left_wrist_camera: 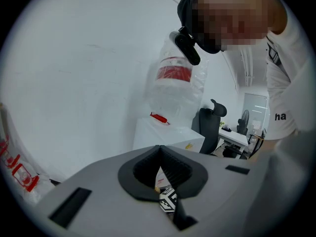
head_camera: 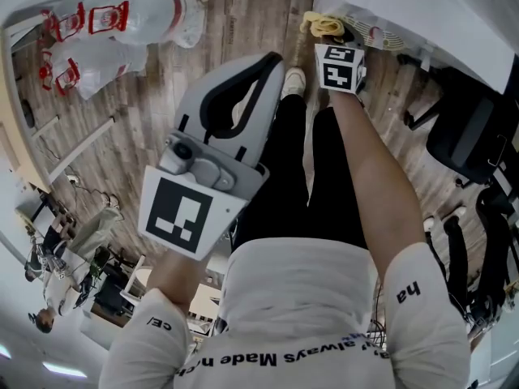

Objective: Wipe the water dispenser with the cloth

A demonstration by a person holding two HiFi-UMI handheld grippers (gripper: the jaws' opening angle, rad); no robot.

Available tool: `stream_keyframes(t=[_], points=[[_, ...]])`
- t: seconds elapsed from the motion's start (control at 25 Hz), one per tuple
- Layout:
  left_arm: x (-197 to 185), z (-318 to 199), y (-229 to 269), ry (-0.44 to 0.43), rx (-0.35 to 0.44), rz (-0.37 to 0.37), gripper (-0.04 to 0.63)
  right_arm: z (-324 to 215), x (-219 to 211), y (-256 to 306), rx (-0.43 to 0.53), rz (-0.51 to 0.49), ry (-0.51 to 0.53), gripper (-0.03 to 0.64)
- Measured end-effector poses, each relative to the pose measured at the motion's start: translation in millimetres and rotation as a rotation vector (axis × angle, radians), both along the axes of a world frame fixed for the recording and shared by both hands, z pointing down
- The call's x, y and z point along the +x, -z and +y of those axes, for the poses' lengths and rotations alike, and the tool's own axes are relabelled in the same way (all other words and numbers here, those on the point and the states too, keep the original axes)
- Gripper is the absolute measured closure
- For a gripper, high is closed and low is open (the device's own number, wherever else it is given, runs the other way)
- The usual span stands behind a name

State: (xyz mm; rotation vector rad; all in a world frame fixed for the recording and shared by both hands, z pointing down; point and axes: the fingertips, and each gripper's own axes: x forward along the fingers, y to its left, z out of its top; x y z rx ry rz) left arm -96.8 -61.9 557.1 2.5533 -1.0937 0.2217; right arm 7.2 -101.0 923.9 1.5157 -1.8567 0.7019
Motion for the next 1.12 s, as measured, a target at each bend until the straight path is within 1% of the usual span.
stream_keyframes(t=[0.28,0.48,0.6,0.8,1.12], points=[[-7.9,6.0,-5.2,0.007,-0.010,-0.012,0.577,-1.5,0.7,-26.2,-0.054,0.013,0.022,0.548],[-10.2,9.1,-5.7,0.008,-0.018,-0.021,0.577,0.3,0.8,-25.1,-0.056,0.014,0.035,0.549],[-8.0,8.5,-1.2,0.001,-0.010,-0.019,0.577,6.0,4.0,-14.0,-0.047,0.003,0.057,0.551],[7.3,9.5,10.8,-0.023,0.001,0.001,0.577,29.0,24.9,18.5,-0.014,-0.021,0.053,0.552],[31.4,12.0,43.1,-0.056,0.040,0.033,0.577,75.0,75.5,79.4,0.031,-0.017,0.032,0.552]])
